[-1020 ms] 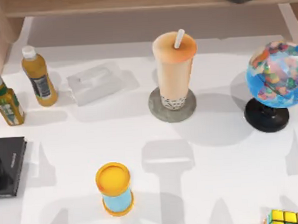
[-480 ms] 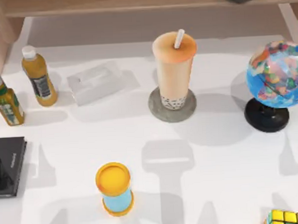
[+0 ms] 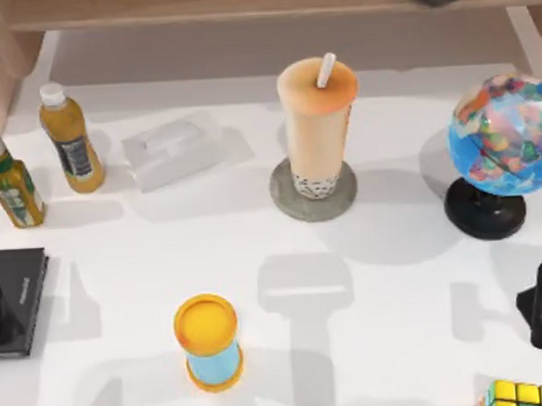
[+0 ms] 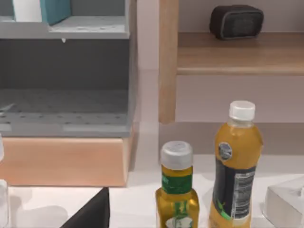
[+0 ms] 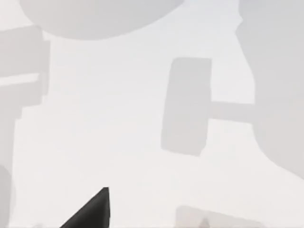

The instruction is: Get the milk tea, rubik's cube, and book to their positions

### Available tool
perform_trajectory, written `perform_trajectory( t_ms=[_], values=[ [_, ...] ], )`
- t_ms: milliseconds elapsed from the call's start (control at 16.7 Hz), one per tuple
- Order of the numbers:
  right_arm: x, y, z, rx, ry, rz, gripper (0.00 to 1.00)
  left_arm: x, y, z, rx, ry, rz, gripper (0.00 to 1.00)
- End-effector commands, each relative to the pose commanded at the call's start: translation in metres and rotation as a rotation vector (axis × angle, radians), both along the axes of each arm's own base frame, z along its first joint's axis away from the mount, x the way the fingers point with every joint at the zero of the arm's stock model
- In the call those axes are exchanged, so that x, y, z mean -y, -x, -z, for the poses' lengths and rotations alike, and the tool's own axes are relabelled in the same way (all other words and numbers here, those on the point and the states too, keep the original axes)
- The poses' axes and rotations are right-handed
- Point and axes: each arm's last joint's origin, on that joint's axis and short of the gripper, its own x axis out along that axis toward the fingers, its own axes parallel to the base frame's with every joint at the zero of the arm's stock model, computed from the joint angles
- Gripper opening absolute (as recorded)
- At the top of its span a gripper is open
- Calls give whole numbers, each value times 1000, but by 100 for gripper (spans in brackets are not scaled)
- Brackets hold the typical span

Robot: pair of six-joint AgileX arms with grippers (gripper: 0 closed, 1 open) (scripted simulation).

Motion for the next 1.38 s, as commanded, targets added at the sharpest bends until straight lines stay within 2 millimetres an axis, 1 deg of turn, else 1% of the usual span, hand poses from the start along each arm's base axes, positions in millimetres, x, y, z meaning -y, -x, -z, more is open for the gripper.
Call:
perform_trajectory(
  t_ms=[120,240,360,480,600,900,1020,1380],
  values=[
    [-18,-7,-2,-214,41,10,100,0,0,0,0,0,0,100],
    [-36,-12,-4,-386,103,31,100,0,0,0,0,0,0,100],
    [-52,-15,-5,-506,166,55,100,0,0,0,0,0,0,100],
    [-64,-17,-7,-579,215,76,100,0,0,0,0,0,0,100],
    [-70,-17,-8,-608,237,86,100,0,0,0,0,0,0,100],
    [-69,-17,-6,-609,237,89,100,0,0,0,0,0,0,100],
    [-70,-17,3,-613,242,87,100,0,0,0,0,0,0,100],
    [-71,-18,48,-607,236,86,100,0,0,0,0,0,0,100]
  ],
)
